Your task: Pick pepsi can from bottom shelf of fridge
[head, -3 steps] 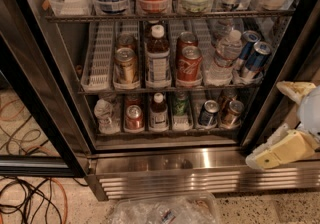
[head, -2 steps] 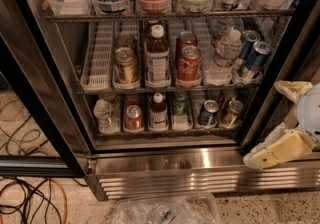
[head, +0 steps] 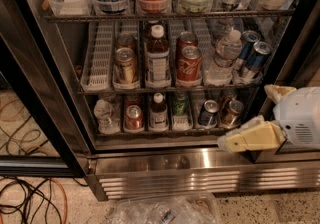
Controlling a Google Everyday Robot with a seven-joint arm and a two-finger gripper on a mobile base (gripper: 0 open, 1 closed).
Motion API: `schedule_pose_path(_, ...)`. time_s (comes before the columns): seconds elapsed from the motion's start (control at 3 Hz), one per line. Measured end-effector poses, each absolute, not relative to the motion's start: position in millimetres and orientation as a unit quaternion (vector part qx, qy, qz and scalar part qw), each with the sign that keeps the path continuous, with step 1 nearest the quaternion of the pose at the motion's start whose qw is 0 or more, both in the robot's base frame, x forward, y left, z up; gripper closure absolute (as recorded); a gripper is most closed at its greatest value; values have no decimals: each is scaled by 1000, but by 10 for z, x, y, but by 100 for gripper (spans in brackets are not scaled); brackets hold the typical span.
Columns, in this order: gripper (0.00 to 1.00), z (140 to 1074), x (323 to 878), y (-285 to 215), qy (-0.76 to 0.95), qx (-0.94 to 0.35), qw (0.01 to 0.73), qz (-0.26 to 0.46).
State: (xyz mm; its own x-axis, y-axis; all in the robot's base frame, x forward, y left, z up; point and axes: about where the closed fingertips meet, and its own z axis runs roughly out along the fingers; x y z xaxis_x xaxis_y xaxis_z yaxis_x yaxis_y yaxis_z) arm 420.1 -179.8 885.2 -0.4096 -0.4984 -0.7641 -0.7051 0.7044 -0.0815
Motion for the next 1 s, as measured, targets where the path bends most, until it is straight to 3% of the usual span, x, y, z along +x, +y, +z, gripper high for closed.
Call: schedule_pose_path(1.0,0,8248,4328,-1328,843,-167,490,145)
